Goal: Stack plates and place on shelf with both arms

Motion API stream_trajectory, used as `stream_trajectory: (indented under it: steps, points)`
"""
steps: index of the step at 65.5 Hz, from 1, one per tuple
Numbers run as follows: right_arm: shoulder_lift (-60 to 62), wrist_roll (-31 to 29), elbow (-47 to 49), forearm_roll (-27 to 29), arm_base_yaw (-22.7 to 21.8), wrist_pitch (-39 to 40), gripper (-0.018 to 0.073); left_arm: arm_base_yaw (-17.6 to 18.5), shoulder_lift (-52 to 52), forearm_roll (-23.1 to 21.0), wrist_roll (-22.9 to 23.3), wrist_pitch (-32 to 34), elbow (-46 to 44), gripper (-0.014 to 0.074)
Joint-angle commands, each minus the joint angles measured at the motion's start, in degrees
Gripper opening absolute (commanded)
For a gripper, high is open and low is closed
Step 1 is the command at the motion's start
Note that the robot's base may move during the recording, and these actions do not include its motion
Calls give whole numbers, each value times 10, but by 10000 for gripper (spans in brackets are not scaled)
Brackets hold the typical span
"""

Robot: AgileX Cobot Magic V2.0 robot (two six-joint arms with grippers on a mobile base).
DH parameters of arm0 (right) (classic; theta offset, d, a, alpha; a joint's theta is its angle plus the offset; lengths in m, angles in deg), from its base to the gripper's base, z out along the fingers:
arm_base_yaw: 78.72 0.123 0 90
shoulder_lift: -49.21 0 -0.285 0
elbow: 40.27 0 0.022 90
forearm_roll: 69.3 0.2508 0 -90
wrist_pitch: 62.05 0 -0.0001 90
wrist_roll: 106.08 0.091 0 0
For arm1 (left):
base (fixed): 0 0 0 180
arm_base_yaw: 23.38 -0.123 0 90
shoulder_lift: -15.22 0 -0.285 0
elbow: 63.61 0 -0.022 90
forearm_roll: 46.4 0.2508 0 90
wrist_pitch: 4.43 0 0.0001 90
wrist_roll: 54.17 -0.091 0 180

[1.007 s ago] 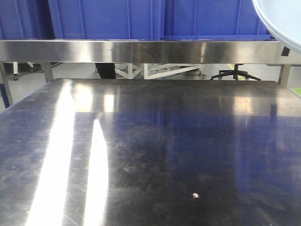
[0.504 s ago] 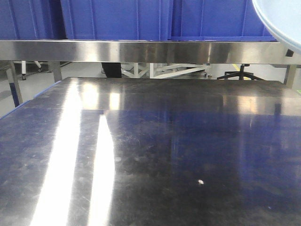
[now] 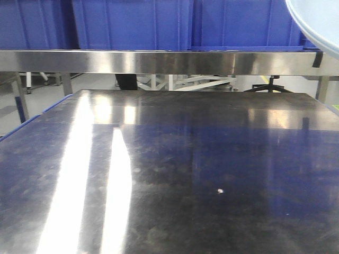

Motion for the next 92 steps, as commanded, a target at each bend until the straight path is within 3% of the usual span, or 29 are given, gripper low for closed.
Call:
stream_trajectory:
  steps: [1, 92]
  points:
    - [-2, -1, 18, -4, -4, 60, 57, 4, -2, -2, 0, 34, -15, 82]
    - [-2, -1, 18, -4, -4, 60, 57, 4, -2, -2, 0, 34, -15, 82]
